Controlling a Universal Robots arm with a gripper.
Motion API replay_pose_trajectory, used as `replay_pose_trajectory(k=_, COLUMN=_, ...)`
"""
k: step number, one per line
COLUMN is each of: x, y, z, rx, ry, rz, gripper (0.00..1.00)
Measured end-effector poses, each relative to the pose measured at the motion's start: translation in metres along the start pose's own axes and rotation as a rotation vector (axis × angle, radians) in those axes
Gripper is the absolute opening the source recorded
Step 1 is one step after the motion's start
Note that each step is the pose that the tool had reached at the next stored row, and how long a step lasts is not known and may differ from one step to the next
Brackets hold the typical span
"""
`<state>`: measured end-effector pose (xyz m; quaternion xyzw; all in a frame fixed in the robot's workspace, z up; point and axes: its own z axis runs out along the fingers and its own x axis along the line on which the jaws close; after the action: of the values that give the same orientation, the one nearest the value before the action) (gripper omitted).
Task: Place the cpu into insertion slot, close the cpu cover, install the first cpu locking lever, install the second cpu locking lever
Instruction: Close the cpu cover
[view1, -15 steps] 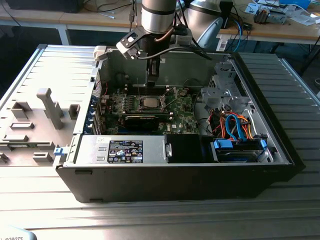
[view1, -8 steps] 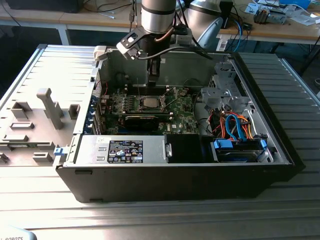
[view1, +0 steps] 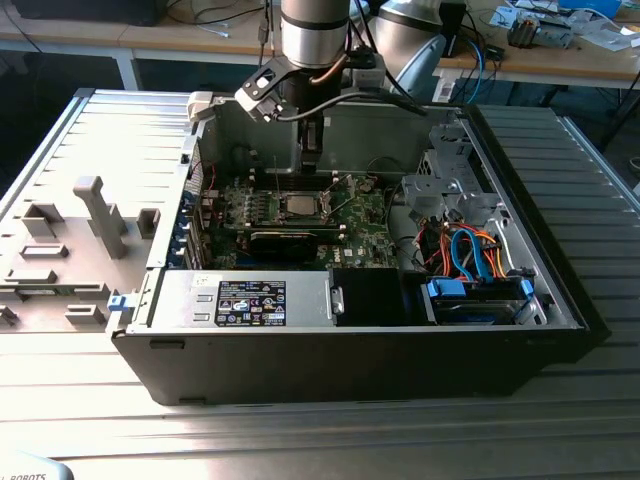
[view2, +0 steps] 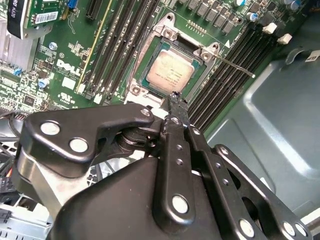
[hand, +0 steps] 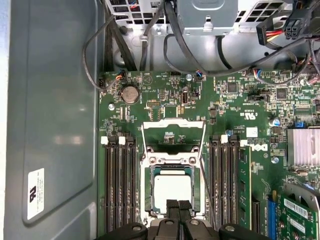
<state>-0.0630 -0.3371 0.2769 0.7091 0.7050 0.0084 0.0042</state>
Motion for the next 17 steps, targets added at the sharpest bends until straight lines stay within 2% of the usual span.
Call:
replay_pose_trajectory(k=2, x=0.0000, y=0.0005, z=-0.0001, rx=-0.0009, ry=-0.0011, rz=0.000, gripper=0.11)
replay_pose_trajectory(k=4, x=0.0000, y=0.0040, z=0.0001, rx=-0.0009, ry=-0.0093, rz=0.000, gripper=0.11)
replay_pose_trajectory(k=6, x=0.0000, y=0.0067, z=0.0002, rx=-0.0009, ry=-0.0125, rz=0.000, gripper=0.11)
replay_pose_trajectory(k=9, x=0.0000, y=0.0124, z=0.0006, rx=-0.0009, ry=-0.0132, rz=0.000, gripper=0.11)
replay_pose_trajectory(k=17, x=0.0001, y=0.0185, z=0.0012, rx=-0.0009, ry=-0.0133, rz=0.000, gripper=0.11)
